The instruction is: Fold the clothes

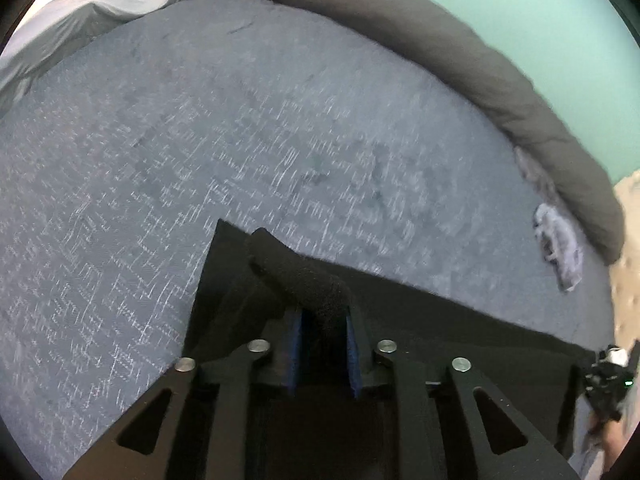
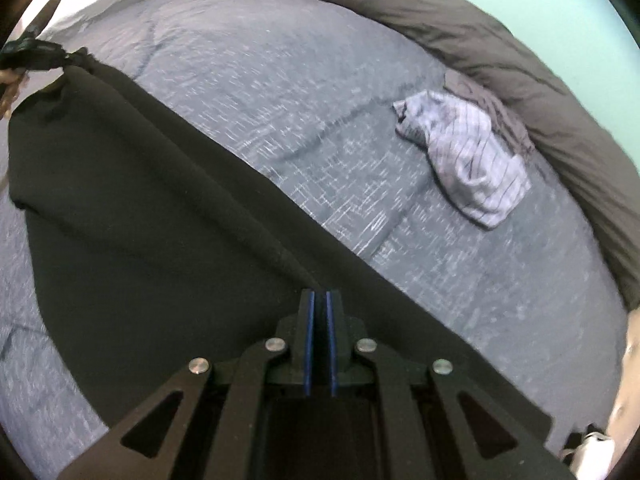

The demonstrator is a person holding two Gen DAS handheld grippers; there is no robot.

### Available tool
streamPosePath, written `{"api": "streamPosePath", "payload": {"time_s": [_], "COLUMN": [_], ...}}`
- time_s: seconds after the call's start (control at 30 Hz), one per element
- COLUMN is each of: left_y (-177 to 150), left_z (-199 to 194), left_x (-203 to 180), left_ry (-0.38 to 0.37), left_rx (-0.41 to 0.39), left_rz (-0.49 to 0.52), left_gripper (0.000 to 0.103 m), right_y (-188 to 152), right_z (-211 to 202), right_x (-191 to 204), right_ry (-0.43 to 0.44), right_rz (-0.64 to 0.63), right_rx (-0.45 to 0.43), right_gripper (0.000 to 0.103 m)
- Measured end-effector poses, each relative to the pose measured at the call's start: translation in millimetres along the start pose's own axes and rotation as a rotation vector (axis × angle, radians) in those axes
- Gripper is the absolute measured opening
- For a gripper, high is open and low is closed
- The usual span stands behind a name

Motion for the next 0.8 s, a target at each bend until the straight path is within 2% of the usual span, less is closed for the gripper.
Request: {"api": "streamPosePath", "payload": {"time_s": [0.07, 0.2, 0.3, 0.37, 0.5, 0.6, 0.67, 0.8], "left_y": [3, 3, 5, 7, 18, 15, 7, -11], "left_z": [-12, -29, -43, -52, -64, -62, -58, -54], "left_x": [2, 6, 13, 17, 27, 30, 32, 32], "left_ry": [0.003, 0.020, 0.022, 0.022, 0.045, 0.062, 0.058, 0.062], "left_rx": [-0.032, -0.069, -0.127, -0.166, -0.177, -0.145, -0.110, -0.089], "left_rz": [0.019, 0.070, 0.058, 0.050, 0.021, 0.053, 0.055, 0.076], "left_gripper": [0.035, 0.041, 0.049, 0.049, 0.049, 0.049, 0.049, 0.049], "right_y": [-1, -4, -5, -6, -6, -5, -6, -17], "right_z": [5, 7, 3, 0, -5, -10, -19, -54], "right_x": [0, -3, -8, -8, -10, -18, -26, -45], "right_ry": [0.006, 0.002, -0.007, -0.009, -0.035, -0.082, -0.067, -0.011], "right_rz": [0.025, 0.086, 0.135, 0.144, 0.147, 0.168, 0.221, 0.338], "right_rx": [-0.005, -0.025, -0.033, -0.034, -0.036, -0.046, -0.073, -0.149], "right_gripper": [0.006, 0.008, 0.015, 0.015, 0.015, 0.017, 0.018, 0.035]}}
Point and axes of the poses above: each gripper's, at about its wrist camera, not at the fingertips, and z roughly the way its jaws point, x to its left, y to its top, the point moved 7 cm from there along z, roughly the way its jaws point, and after that the axes turned 7 degrees about -x, right-handed, at the moved point
